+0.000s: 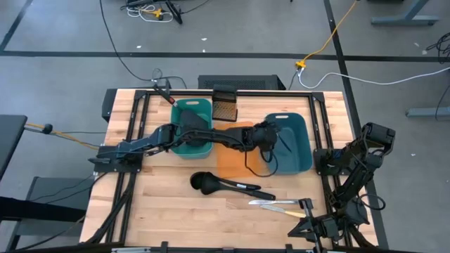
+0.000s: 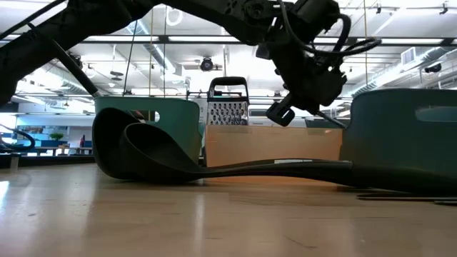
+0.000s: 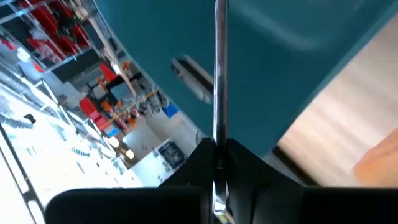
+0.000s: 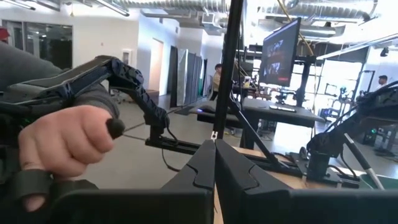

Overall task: Pick & Place Kitchen Items
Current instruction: Put the bottom silver table knife into the blue bin

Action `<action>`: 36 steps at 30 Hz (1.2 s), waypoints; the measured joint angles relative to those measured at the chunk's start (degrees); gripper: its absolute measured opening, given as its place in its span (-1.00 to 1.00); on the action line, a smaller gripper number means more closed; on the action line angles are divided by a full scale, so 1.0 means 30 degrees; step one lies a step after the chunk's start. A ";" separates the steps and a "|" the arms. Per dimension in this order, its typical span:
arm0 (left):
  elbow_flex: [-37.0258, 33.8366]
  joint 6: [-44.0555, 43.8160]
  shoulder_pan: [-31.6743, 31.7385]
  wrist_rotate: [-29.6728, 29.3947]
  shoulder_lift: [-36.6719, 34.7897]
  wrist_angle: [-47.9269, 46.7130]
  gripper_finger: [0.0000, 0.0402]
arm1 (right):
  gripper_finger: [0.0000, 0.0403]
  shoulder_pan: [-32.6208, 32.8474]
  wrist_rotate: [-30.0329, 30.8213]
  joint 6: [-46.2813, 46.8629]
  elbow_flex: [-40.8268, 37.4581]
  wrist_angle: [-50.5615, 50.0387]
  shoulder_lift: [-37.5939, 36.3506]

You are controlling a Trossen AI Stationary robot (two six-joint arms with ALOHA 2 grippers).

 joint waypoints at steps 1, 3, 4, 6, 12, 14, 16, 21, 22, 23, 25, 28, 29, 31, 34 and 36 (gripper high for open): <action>0.0000 -0.0230 -0.0105 0.0192 0.0000 -0.0075 -0.88 | -0.95 0.0000 -0.0006 0.0003 0.0000 0.0004 0.0000; 0.0000 -0.0257 -0.0260 0.0445 0.0000 -0.0066 -0.88 | -0.95 0.0000 -0.0003 0.0080 0.0000 0.0000 0.0000; 0.0000 -0.0265 -0.0326 0.0484 0.0000 -0.0037 -0.88 | -0.95 0.0000 -0.0010 0.0141 0.0000 0.0000 0.0000; 0.0000 -0.0399 -0.0360 0.0508 0.0000 -0.0065 -0.88 | -0.95 0.0000 -0.0003 0.0235 0.0000 -0.0017 0.0000; 0.0007 -0.0918 -0.0398 0.0819 0.0224 -0.1391 -0.88 | -0.95 0.0000 -0.0010 0.0291 0.0000 -0.0066 0.0000; 0.0000 -0.1205 -0.0474 0.1028 0.0291 -0.1849 -0.88 | -0.95 -0.0015 -0.0003 0.0291 0.0000 -0.0066 0.0000; 0.0051 -0.1396 -0.0496 0.1485 0.0376 -0.2052 -0.88 | -0.95 -0.0008 -0.0009 0.0291 0.0000 -0.0114 0.0000; 0.0034 -0.1723 -0.0428 0.1738 0.0725 -0.1666 -0.88 | -0.95 -0.0007 -0.0010 0.0364 0.0000 -0.0233 0.0000; 0.0036 -0.1582 -0.0389 0.1752 0.0753 -0.1558 -0.88 | -0.95 -0.0014 -0.0004 0.0364 0.0000 -0.0233 0.0000; 0.0036 -0.1292 -0.0350 0.1841 0.0802 -0.1388 -0.88 | -0.95 -0.0015 -0.0004 0.0364 0.0000 -0.0232 0.0000; 0.0036 -0.0504 -0.0253 0.2634 0.0816 -0.1033 -0.88 | -0.95 -0.0015 -0.0006 0.0361 0.0000 -0.0332 0.0000; 0.0022 0.0296 -0.0027 0.3914 0.0816 -0.0327 -0.88 | -0.95 -0.0015 -0.0003 0.0364 0.0000 -0.0335 0.0000; 0.0015 0.0455 0.0035 0.4146 0.0816 -0.0238 -0.88 | -0.95 -0.0015 -0.0003 0.0357 0.0000 -0.0335 0.0000; 0.0015 0.0704 0.0177 0.4623 0.0816 -0.0172 -0.88 | -0.95 -0.0015 -0.0003 0.0364 0.0000 -0.0335 0.0000; 0.0015 0.0245 0.0404 0.5763 0.0816 -0.0689 -0.88 | -0.95 -0.0015 -0.0005 0.0360 0.0000 -0.0338 0.0000; 0.0015 -0.0031 0.0610 0.6920 0.0816 -0.1238 -0.88 | -0.95 -0.0015 -0.0003 0.0357 0.0000 -0.0397 0.0000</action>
